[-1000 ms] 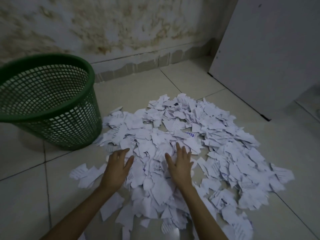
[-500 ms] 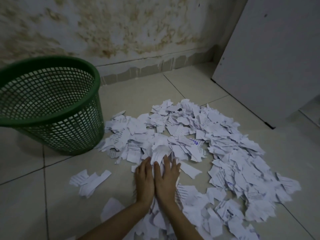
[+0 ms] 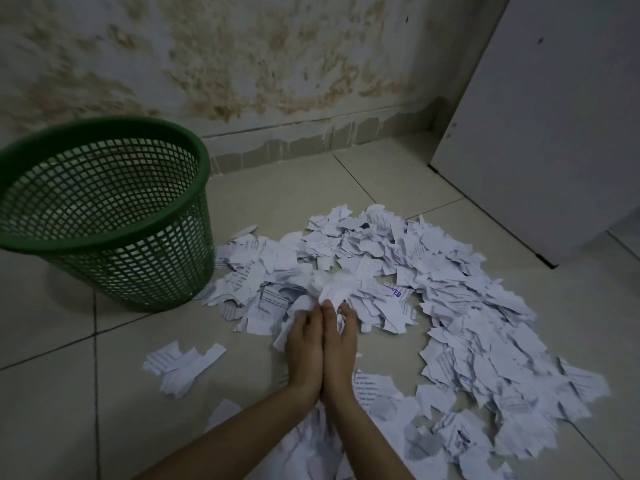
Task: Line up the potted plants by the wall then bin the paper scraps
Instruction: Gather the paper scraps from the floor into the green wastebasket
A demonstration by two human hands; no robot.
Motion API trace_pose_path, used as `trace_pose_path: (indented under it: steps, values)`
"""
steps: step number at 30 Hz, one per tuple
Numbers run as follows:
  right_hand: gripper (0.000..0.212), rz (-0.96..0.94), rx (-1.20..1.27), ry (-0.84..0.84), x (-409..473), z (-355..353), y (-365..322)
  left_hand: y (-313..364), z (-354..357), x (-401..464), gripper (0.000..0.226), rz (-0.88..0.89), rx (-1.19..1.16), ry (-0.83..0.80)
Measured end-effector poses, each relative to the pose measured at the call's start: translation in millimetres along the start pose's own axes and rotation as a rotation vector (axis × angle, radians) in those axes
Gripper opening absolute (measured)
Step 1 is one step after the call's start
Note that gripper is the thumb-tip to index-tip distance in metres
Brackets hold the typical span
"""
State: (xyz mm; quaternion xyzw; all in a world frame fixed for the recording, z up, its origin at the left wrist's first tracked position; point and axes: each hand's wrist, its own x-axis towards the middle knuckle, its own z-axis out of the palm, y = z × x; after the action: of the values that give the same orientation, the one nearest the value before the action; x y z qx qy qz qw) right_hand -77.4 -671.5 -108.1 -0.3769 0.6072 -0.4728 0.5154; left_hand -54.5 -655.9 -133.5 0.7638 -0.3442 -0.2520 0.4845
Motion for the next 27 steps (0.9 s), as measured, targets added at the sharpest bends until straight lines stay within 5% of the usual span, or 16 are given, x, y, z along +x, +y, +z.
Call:
trace_pose_path:
  steps: [1,2,4,12,22,27]
  values:
    - [0.005,-0.031,0.009,-0.007,-0.8,-2.4,-6.0,12.9,1.0,3.7,0.014,-0.285,-0.314,-0.065]
    - [0.012,-0.050,-0.011,-0.006,-0.8,-3.4,-9.2,28.2,-3.0,4.7,0.008,-0.242,-0.301,-0.267]
    - [0.019,-0.063,0.006,0.005,-2.0,-4.9,-16.7,34.4,-8.3,10.6,0.003,-0.139,-0.235,-0.122]
    - [0.022,-0.079,0.066,0.153,-0.4,-1.9,-31.0,57.1,-14.9,11.4,0.019,-0.206,-0.395,-0.095]
    - [0.031,-0.011,0.109,0.031,-3.0,4.3,-53.4,74.6,-25.5,11.7,0.015,-0.332,-0.557,-0.048]
    - [0.018,0.011,0.088,0.057,-3.3,7.1,-59.0,80.6,-25.7,14.8,0.013,-0.295,-0.572,0.003]
